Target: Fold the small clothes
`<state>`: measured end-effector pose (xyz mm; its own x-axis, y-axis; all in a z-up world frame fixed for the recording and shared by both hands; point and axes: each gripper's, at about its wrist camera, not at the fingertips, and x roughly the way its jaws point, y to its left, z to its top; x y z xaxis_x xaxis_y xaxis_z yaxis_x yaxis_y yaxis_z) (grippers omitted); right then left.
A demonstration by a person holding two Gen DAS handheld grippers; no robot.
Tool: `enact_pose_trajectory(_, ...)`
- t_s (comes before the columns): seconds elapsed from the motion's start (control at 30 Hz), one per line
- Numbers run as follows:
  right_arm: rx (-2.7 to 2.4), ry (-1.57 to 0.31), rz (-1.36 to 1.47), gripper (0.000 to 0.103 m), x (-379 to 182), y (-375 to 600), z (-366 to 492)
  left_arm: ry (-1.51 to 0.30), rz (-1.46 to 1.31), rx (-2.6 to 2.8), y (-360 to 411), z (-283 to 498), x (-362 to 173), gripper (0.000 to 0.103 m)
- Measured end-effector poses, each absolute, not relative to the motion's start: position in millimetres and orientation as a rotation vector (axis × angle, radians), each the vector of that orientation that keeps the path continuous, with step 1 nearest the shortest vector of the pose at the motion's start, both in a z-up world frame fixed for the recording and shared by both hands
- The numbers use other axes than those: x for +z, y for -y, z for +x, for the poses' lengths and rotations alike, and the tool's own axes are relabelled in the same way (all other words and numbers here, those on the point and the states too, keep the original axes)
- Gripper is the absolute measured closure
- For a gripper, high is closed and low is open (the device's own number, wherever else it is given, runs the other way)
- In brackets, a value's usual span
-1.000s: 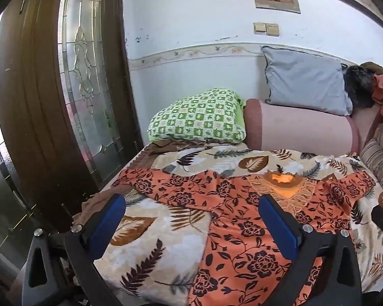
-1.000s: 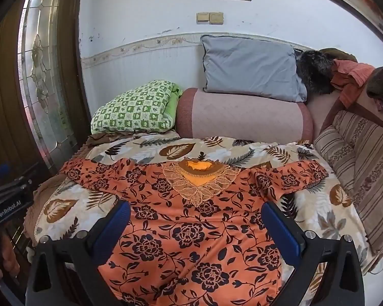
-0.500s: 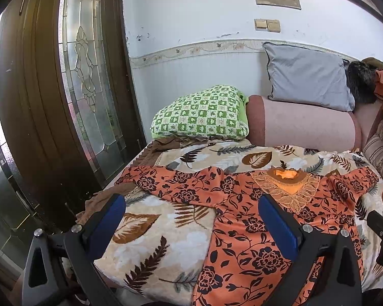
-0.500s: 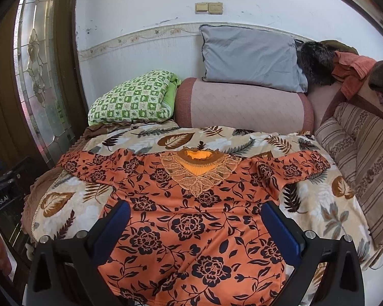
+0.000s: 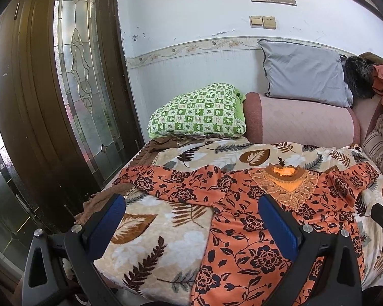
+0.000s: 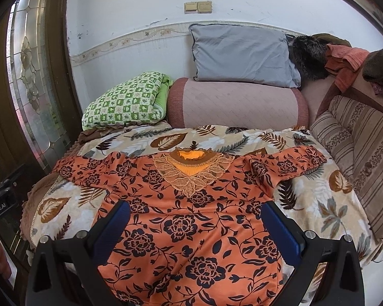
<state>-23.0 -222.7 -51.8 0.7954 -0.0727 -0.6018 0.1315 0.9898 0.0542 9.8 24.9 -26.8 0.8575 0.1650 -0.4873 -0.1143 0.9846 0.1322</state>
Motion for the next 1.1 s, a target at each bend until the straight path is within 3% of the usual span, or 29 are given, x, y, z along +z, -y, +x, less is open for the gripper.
enact_pose_trajectory(1.1,-0.126,-0.659,0.101,0.000,-55.7,230.6,-17.0,-0.533,0.114,0.136,-22.7,13.2,-30.9,0.000)
